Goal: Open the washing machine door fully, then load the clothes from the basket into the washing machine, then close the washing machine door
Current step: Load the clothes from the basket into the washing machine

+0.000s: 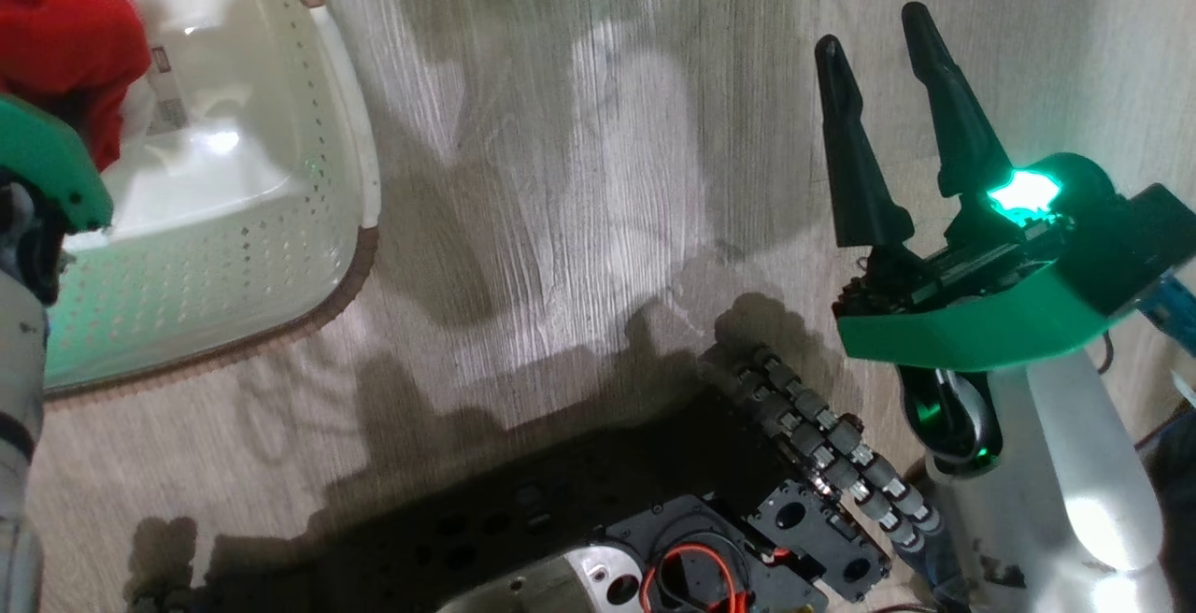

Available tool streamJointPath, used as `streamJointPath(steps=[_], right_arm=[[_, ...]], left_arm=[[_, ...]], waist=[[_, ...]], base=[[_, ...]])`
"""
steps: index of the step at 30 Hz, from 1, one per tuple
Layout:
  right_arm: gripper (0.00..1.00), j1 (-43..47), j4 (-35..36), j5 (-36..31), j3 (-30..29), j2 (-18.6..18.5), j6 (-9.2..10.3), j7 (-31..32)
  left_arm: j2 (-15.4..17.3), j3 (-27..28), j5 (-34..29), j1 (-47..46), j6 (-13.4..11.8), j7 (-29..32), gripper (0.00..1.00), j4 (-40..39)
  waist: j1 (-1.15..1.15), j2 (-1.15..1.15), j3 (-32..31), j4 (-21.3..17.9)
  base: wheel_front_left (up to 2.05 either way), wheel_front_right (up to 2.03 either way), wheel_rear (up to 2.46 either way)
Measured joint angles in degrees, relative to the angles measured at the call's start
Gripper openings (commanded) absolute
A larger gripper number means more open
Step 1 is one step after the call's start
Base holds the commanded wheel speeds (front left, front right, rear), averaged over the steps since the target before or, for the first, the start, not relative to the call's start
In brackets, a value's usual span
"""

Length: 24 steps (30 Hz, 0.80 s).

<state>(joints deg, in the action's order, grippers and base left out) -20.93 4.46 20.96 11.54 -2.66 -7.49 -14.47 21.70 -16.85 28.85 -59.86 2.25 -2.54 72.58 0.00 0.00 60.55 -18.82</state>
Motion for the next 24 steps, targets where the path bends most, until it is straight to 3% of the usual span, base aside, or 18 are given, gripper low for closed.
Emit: streamJointPath(steps=[1, 2, 3, 11, 24], right_arm=[[1.0, 0.0, 0.0, 0.3, 0.1, 0.0, 0.0, 0.0], [1.0, 0.0, 0.0, 0.3, 0.1, 0.0, 0.0, 0.0], [1.0, 0.0, 0.0, 0.3, 0.1, 0.0, 0.0, 0.0], [1.0, -0.1, -0.1, 0.8, -0.3, 0.0, 0.0, 0.0], [1.0, 0.3, -2.3, -2.7, -3.8, 0.0, 0.0, 0.0]], left_arm=[[0.1, 0.0, 0.0, -0.1, 0.0, 0.0, 0.75, 0.1], [0.2, 0.0, 0.0, -0.2, -0.3, 0.2, 0.27, 0.2], [0.4, 0.0, 0.0, -0.3, -0.5, 0.6, 0.0, 0.3], [-0.4, 0.0, 0.9, -0.1, -1.2, 0.8, 0.0, 0.8], [-6.1, 0.2, 2.4, 7.6, -0.5, -11.2, 0.0, -1.2]], waist=[[0.0, 0.0, 0.1, -0.2], [0.0, 0.0, 0.1, -0.3], [0.0, 0.0, 0.1, -0.4], [0.0, 0.0, -1.4, 0.2], [0.0, 0.0, -10.7, 4.9]], base=[[0.0, 0.0, 0.0], [0.0, 0.0, 0.0], [0.0, 0.0, 0.0], [0.0, 0.0, 0.0], [0.0, 0.0, 0.0]])
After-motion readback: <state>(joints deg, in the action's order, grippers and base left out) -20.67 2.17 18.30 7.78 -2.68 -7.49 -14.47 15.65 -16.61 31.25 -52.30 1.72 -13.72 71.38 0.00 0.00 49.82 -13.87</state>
